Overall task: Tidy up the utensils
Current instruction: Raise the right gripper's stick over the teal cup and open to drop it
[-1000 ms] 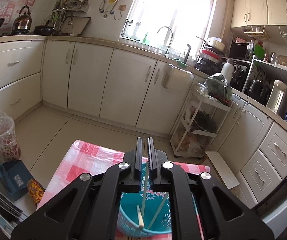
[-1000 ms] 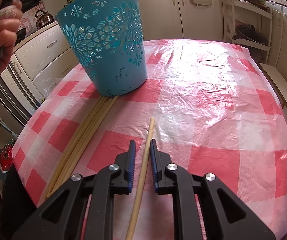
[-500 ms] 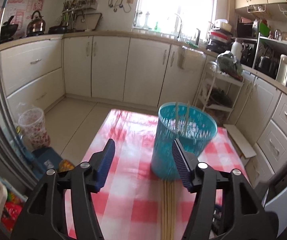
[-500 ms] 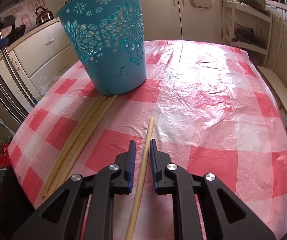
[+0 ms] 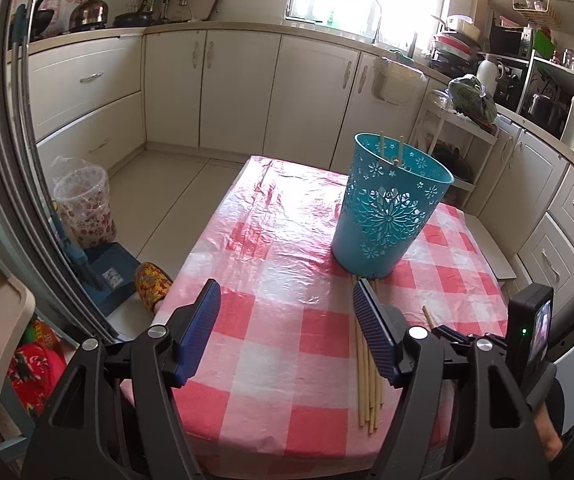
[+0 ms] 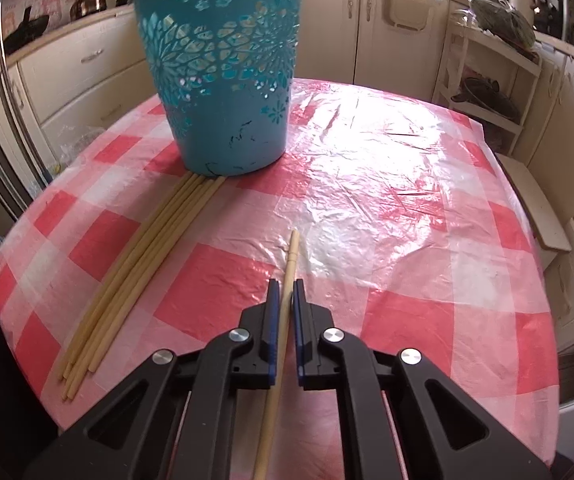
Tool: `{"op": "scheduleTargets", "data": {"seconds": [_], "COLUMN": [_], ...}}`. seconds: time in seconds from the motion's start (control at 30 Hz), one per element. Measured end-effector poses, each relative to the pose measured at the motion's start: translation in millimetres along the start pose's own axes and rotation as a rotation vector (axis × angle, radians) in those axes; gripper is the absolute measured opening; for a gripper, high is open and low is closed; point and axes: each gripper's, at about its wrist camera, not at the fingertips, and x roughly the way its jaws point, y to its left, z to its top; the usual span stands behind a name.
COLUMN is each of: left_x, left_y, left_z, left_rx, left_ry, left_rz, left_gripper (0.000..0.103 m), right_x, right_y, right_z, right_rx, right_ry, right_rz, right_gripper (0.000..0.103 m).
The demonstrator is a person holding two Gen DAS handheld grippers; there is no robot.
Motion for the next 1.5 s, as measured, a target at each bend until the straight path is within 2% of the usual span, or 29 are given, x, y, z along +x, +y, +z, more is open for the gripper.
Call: {"op": "scheduleTargets", "data": {"seconds": [0.2,0.4,0.53,0.7,0.87,1.03,1.13,1.27,1.4,1.5], "left_x": [3.8,3.3,7.9,10.7,7.6,4.4,4.6,7.5,12.0,14.7], "left_y": [4.4,3.0,8.5,9.2,8.5,9.3,10.0,13.9,22.9,31.4], "left_z": [-8.3,-13.5,-16.2,-18.4,-17.8,-18.2,-20.0,-21.0,-20.1,-19.3], "left_rx": [-0.02,-0.009,-0.028,-0.032,-0.032,-0.039,-0.04,-0.051,-0.074,-0.097], "left_ry": [0.031,0.041,0.059,0.072,0.068,0.064,0.07,0.077,0.086,0.088], "left_rz": [-0.01,-0.008,-0.008,-0.006,-0.01,-0.016,-0.02,-0.022,-0.02,-0.015], "left_gripper": [0.066,0.066,0.066,0.066,0.066,0.066,0.066,0.066,0.066,0.066], "right_x": [0.4,-7.0,-33.5,-64.8,-94.4,-118.9,-123.6,-115.6,-91.1,-70.5], "right_y": [6.7,-15.9,-27.6,-33.6,-31.3,-25.4,-24.1,-23.3,-21.0,-16.4], "right_z": [-0.5,-6.3,-1.5,17.9,54.3,105.1,141.4,185.9,214.2,220.9], "right_rx": [-0.055,0.129,0.209,0.265,0.29,0.282,0.289,0.324,0.334,0.317], "right_ry": [0.003,-0.027,-0.122,-0.22,-0.328,-0.461,-0.537,-0.64,-0.647,-0.611], "right_rz": [-0.036,0.088,0.184,0.256,0.333,0.389,0.391,0.342,0.285,0.253], "right_gripper": [0.007,0.006,0.006,0.006,0.006,0.006,0.006,0.006,0.006,0.006]}}
